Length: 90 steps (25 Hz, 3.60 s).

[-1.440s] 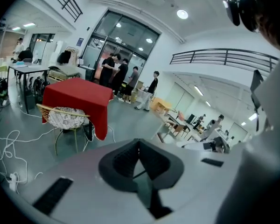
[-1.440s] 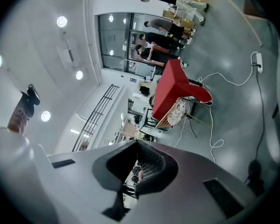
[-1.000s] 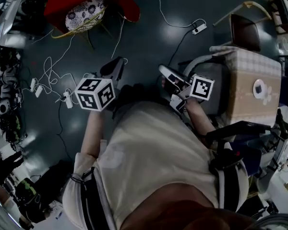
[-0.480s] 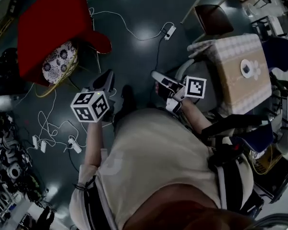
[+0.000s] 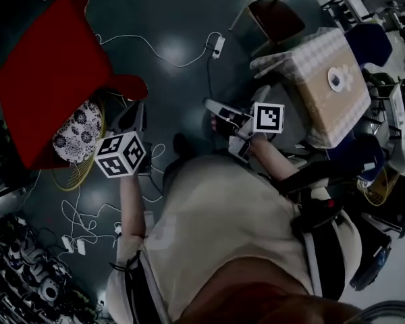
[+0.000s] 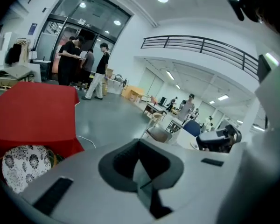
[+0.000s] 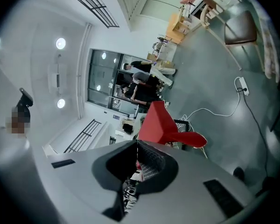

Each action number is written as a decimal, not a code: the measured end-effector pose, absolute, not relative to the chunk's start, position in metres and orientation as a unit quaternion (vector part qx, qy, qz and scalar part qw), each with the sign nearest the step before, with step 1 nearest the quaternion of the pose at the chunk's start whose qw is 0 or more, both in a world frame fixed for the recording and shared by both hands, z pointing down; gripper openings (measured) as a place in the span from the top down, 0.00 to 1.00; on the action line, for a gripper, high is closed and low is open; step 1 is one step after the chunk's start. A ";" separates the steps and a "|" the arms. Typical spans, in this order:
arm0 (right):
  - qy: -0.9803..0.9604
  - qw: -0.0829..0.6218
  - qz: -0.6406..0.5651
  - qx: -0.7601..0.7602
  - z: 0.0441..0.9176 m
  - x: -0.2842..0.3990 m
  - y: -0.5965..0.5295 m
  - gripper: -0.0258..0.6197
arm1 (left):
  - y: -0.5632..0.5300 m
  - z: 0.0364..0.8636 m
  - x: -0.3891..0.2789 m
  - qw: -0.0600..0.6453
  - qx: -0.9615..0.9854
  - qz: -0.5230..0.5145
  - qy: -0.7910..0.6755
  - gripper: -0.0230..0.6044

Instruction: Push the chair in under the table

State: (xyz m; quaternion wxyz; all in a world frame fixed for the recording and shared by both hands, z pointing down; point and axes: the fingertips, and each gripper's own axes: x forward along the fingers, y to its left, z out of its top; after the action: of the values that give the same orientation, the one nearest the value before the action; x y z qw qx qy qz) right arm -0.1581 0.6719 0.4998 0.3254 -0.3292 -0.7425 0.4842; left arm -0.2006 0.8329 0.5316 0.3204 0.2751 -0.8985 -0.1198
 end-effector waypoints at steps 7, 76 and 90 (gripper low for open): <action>-0.767 0.309 0.484 -0.287 0.498 -0.188 0.695 0.94 | 0.850 0.547 -0.241 0.325 0.325 -0.111 -0.881 0.95; -0.863 0.117 0.484 0.084 0.468 -0.489 0.367 0.94 | 0.407 0.506 -0.636 0.311 0.683 -0.004 -0.661 0.95; -0.870 0.138 0.470 0.057 0.472 -0.521 0.363 0.94 | 0.423 0.527 -0.671 0.337 0.638 -0.042 -0.691 0.95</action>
State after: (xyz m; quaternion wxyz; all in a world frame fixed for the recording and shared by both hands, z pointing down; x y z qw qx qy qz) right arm -0.5207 0.3632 0.4721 0.1381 0.0572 -0.8701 0.4696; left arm -0.6706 0.4225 0.5267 0.3367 0.6380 -0.6912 -0.0421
